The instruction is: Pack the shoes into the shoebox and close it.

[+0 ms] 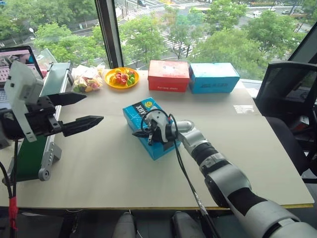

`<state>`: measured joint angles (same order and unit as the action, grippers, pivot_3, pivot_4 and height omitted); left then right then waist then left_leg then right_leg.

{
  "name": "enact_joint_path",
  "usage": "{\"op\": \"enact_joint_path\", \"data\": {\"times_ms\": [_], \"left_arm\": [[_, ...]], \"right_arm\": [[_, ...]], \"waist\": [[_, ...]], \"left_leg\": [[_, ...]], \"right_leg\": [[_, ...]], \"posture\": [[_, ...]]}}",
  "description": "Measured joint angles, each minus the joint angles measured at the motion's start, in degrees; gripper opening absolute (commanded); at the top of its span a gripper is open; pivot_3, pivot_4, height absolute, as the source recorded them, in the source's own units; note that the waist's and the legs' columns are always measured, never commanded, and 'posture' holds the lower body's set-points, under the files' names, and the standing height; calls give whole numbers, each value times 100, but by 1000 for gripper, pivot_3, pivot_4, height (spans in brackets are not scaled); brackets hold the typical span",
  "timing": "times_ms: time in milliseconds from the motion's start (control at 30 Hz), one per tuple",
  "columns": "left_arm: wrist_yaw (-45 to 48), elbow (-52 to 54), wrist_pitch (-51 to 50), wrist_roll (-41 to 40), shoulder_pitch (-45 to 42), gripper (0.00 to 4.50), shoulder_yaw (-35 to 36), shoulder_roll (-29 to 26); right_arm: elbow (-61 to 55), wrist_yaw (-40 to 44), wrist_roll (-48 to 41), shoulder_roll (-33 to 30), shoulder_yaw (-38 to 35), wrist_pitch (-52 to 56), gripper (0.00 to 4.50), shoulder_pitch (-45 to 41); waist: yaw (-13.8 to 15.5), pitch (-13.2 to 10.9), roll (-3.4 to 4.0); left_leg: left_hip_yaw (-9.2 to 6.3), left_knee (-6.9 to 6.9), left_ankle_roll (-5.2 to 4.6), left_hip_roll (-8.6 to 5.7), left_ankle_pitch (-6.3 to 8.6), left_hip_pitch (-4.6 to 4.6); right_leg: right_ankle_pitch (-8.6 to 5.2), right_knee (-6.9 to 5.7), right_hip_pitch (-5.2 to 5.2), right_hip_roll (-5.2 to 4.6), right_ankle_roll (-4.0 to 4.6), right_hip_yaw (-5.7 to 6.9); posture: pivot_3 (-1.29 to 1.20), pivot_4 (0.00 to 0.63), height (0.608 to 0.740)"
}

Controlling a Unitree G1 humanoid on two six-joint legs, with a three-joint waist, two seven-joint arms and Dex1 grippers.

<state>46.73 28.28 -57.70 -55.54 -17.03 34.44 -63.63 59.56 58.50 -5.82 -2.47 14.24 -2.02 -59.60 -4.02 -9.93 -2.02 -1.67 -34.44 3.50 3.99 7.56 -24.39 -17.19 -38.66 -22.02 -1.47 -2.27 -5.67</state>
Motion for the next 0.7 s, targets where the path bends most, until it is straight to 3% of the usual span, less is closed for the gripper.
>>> {"op": "enact_joint_path", "data": {"times_ms": [67, 167, 333, 500, 533, 700], "left_arm": [[-26, 3, 0, -42, -3, 4500, -25, 2], [-46, -11, 21, -68, -43, 4500, -209, 45], [-87, -85, 99, -65, -67, 4500, -568, 324], [-180, -109, 420, 94, -103, 4500, -845, 677], [-240, -154, 550, 206, -89, 4500, -903, 801], [-471, -492, 1320, 1027, 380, 4500, -1462, 1524]], "right_arm": [[-167, 50, -9, -36, -128, 81, 33, 31], [-1299, 229, -234, -390, -274, 789, 826, 407], [-4188, 363, -1026, -1770, -968, 2612, 2579, 895], [-5501, 251, -1237, -2749, -1134, 3521, 4269, 1688], [-5592, 200, -1241, -2906, -1204, 3618, 4476, 1867], [-5998, -262, -1237, -3459, -1836, 3656, 4476, 2962]], "waist": [[10, -1, 1], [61, -8, 6], [170, -16, 14], [153, -18, 16], [157, -18, 17], [131, -19, 11]], "left_leg": [[0, -1, 1, -1, -1, -5], [-3, -4, 2, -2, -2, -43], [-1, -15, 3, -2, 1, -123], [8, -22, 1, -4, 3, -115], [10, -29, 1, -4, 3, -115], [12, -32, 0, -2, 2, -114]], "right_leg": [[0, -3, -4, -1, 0, 0], [1, -6, -32, -2, 1, 2], [19, -20, -113, -4, 35, 3], [16, -21, -110, -6, 39, -2], [16, -22, -109, -6, 38, -4], [16, -22, -108, -3, 38, -11]], "posture": [[0, 150, 739], [0, 150, 739], [0, 150, 739], [0, 150, 739], [0, 150, 739], [0, 150, 739]]}}
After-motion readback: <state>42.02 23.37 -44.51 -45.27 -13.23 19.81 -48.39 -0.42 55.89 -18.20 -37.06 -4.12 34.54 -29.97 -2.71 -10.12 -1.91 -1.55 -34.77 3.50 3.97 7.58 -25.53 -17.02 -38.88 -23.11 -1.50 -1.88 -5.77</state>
